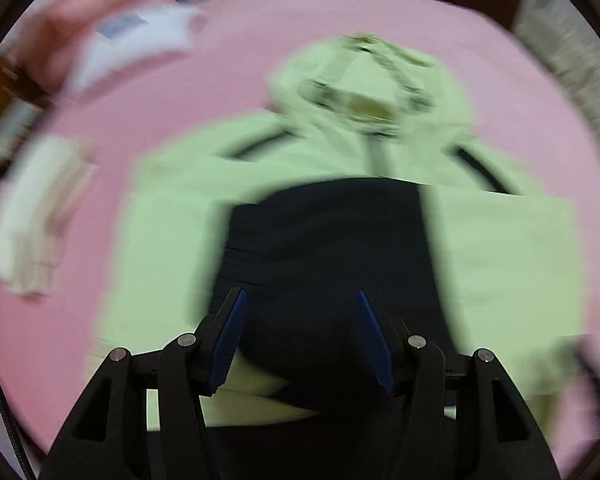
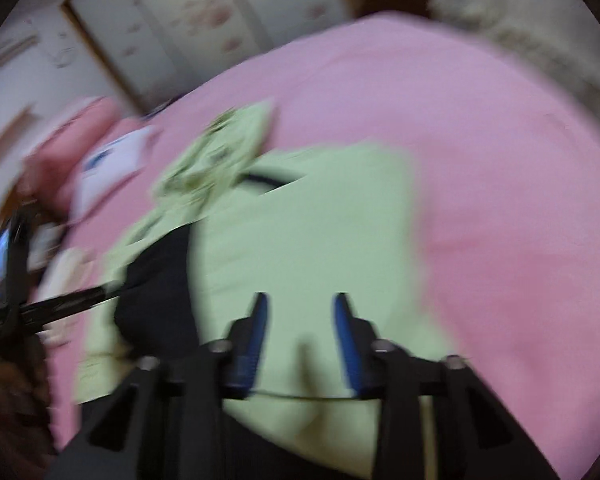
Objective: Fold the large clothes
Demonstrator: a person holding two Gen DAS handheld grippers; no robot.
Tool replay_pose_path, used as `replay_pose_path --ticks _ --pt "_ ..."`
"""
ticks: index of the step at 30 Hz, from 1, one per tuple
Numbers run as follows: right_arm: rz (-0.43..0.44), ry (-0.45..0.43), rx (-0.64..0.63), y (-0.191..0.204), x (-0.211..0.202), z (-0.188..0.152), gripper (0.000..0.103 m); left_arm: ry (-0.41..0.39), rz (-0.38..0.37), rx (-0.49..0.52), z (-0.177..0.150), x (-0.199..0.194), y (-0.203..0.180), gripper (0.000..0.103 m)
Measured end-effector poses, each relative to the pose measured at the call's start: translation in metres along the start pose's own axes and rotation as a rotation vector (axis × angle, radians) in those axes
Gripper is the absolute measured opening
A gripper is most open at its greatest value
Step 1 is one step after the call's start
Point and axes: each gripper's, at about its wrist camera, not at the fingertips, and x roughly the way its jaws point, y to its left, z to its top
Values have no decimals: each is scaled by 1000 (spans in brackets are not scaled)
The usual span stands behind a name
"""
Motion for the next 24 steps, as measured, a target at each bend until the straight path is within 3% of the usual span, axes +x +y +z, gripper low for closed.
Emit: replay_pose_path --ticks 2,3,4,6,8,10,13,15,16,19,21,23,24 --pt "120 120 75 14 34 -5 7 107 -93 -38 0 22 -7 54" --pt "179 214 170 18 59 -11 3 166 -78 -51 -2 37 -9 54" --pt "205 282 240 19 76 -16 1 227 -8 -54 -4 53 -9 53" --pt "230 377 339 17 100 -27 0 273 93 -63 -10 73 -1 53" --pt "231 396 368 9 108 -30 0 249 58 -93 -13 78 14 53" --pt "207 353 353 -5 100 -24 0 225 75 -87 -14 75 24 53" --pt "70 237 341 -40 71 -16 0 211 76 -72 -15 74 37 50" --pt "-134 180 340 -70 50 -9 0 207 57 -80 -16 74 42 47" --pt "-175 160 344 -86 40 -7 0 203 60 -83 -16 75 41 47" --pt "-164 141 348 -97 27 -5 0 192 113 -64 -16 74 32 47" --pt "-262 140 199 -73 26 0 0 182 143 -53 -14 68 22 47" --pt "-257 94 93 -49 24 6 0 151 62 -56 -13 59 14 47" --pt "-141 77 59 -32 26 8 0 143 -6 -60 -11 55 12 47"
